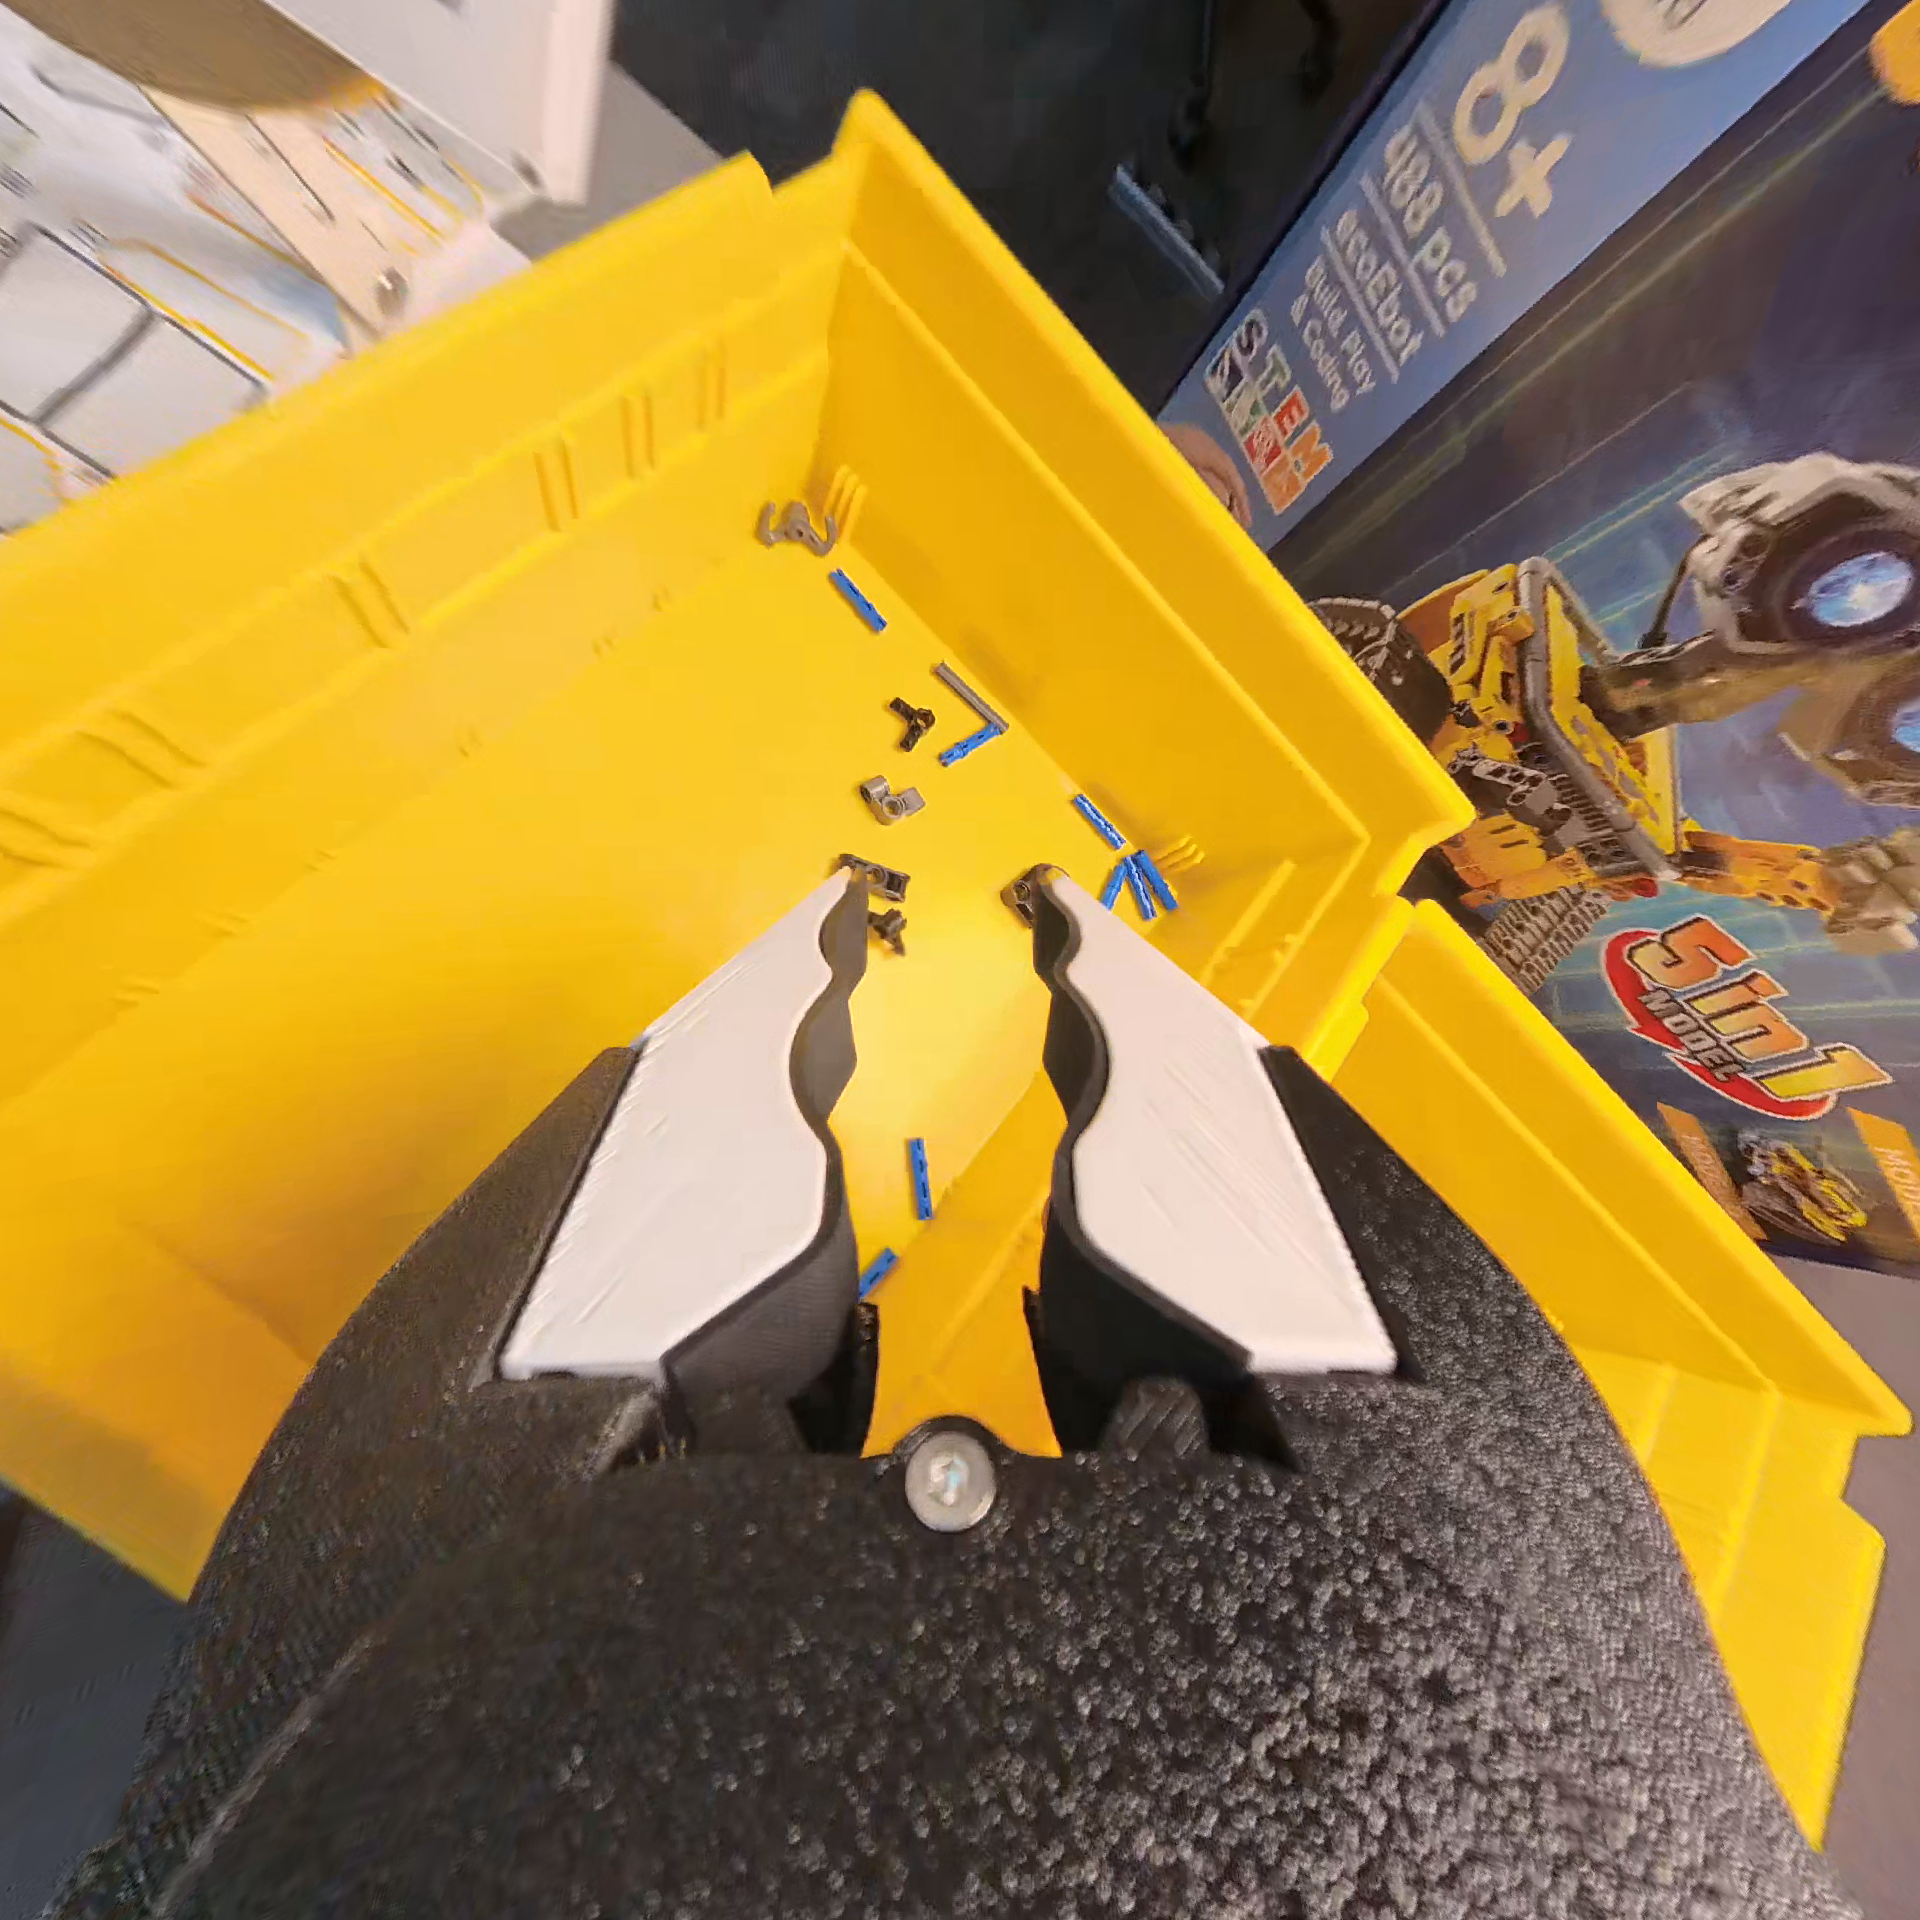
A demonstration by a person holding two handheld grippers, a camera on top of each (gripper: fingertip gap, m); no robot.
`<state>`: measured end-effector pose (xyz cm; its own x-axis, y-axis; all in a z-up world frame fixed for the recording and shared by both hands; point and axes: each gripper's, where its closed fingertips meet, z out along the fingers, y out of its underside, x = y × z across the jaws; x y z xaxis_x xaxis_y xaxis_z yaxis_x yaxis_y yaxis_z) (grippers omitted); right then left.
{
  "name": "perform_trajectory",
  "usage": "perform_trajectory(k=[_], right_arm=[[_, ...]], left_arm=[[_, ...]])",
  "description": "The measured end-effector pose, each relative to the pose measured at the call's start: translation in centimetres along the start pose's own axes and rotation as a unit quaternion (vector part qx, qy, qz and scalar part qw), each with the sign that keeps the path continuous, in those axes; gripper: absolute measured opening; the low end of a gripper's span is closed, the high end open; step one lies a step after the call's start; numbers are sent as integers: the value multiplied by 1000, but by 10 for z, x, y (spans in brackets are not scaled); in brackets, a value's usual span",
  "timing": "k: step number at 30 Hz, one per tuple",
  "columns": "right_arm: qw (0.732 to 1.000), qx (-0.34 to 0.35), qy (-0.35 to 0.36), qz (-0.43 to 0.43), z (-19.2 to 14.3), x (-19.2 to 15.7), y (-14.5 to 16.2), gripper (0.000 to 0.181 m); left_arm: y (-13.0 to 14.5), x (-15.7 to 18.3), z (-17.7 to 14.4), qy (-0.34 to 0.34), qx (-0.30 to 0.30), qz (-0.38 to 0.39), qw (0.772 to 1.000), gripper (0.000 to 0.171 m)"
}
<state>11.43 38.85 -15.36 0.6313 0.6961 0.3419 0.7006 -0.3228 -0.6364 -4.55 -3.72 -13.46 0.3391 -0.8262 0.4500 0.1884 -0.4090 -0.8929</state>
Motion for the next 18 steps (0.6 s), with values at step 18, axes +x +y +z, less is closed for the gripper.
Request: perform_trajectory(k=[18], right_arm=[[785, 418, -437, -135, -267, -401, 19, 34]], left_arm=[[-24, 54, -4, 217, 95, -118, 964, 7]])
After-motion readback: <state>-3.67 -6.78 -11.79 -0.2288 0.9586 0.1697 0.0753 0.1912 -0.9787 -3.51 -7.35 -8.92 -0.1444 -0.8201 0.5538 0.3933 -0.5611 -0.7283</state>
